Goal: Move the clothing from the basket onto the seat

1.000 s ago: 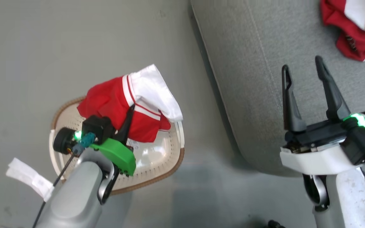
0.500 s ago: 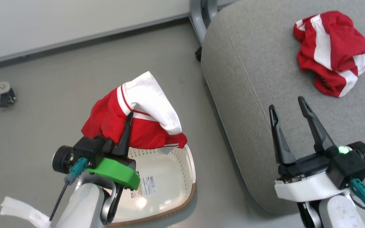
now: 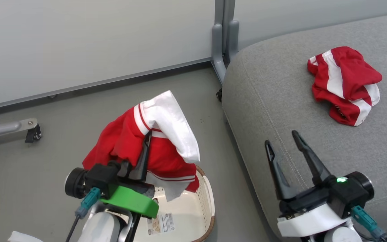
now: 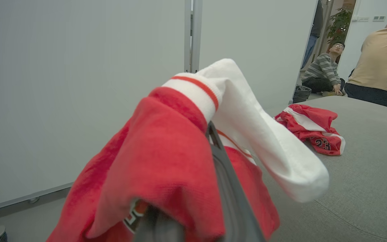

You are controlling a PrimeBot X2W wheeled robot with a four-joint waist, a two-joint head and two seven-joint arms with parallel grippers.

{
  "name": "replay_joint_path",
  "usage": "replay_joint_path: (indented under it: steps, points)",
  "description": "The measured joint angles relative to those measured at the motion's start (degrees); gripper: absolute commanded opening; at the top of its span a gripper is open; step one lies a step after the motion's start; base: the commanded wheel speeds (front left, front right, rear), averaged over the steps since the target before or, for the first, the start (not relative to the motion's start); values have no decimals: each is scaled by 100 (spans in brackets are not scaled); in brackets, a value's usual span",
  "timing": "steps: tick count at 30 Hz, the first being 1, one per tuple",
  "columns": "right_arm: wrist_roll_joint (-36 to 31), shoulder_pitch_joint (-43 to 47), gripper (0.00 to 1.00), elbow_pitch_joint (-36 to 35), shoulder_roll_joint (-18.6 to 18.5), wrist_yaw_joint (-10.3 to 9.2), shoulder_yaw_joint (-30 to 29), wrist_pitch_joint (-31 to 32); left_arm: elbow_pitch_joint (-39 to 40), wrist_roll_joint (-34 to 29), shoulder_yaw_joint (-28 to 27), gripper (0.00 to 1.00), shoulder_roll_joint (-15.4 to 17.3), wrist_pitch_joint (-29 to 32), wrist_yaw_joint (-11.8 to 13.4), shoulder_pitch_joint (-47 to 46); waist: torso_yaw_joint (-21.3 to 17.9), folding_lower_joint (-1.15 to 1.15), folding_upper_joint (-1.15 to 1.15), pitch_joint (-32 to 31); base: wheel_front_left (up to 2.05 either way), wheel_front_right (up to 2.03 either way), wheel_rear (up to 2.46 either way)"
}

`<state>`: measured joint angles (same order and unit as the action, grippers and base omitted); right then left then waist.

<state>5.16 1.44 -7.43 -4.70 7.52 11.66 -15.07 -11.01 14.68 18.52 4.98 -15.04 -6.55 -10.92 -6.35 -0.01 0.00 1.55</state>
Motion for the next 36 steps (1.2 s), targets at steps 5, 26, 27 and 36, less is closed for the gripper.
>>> replay_joint_path:
  steps: [5, 26, 27, 36]
  points:
    - [183, -1, 100, 167, -211, 0, 437, 0, 153, -7, 172, 0, -1, 1, -40, 2, 39, 0, 0, 11, 0, 0, 0]
    - [-242, -1128, 100, 1795, -487, 1, 1728, 0, 1191, 278, 1322, 0, -58, 528, -76, -419, 254, 0, 0, -64, 0, 0, 0]
    - [-235, -1154, 100, 1811, -468, 0, 1697, 0, 1222, 309, 1377, 0, -68, 577, -76, -424, 268, 0, 0, -68, 0, 0, 0]
    - [-113, -1304, 100, 1649, -299, 1, 1740, 0, 1280, 637, 1734, 0, -138, 926, -73, -592, 366, 0, 0, -16, 0, 0, 0]
